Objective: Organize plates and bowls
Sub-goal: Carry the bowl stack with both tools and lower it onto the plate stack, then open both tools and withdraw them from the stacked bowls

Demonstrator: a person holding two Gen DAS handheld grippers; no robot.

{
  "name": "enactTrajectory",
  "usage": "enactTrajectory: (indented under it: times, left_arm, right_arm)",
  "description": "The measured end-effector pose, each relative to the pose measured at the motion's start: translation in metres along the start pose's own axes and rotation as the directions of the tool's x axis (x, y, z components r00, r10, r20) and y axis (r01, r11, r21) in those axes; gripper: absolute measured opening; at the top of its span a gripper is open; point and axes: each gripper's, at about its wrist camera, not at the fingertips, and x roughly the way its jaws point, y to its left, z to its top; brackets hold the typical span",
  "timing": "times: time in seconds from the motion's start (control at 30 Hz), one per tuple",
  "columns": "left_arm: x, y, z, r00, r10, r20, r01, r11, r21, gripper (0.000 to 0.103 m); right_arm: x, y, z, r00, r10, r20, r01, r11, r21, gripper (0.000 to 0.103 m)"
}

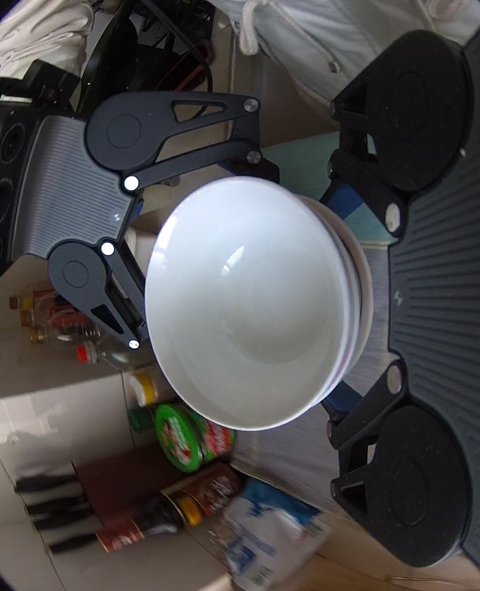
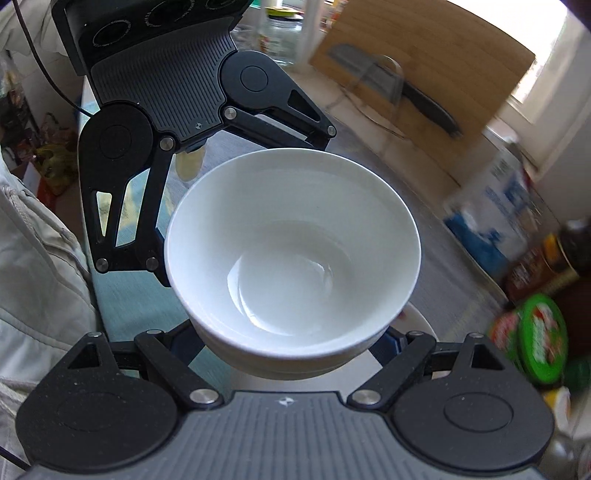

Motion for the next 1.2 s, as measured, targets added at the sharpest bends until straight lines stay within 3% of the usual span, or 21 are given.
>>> enactTrajectory:
  times: [0.23, 0.5, 1.0, 1.2]
  left_arm:
    - [0.041, 0.007, 0.015, 1.000, -0.028, -0.009, 0.028, 1.000, 0.010, 0.089]
    - [0.065, 0.017, 0.018, 0.998, -0.045, -0.037, 0.044, 0.999, -0.010, 0.089]
    - [0.069, 0.027, 0.016, 0.998, -0.060, -0.031, 0.058, 0.997, -0.040, 0.089]
    - [0.069, 0.025, 0.012, 0.999, -0.033, -0.012, 0.033, 0.999, -0.043, 0.090]
  right_arm:
    - [0.005, -0.028, -0.037, 1.000, -0.005, -0.026, 0.006, 0.998, 0.067, 0.092]
    - [0.016, -0.036, -0.048, 0.999, 0.022, -0.039, -0.017, 0.993, 0.120, 0.091]
    - [0.022, -0.042, -0.051, 0.998, 0.027, -0.054, -0.019, 0.987, 0.157, 0.091]
    - [0.020, -0.040, -0.052, 0.999, 0.006, -0.049, 0.002, 0.986, 0.168, 0.092]
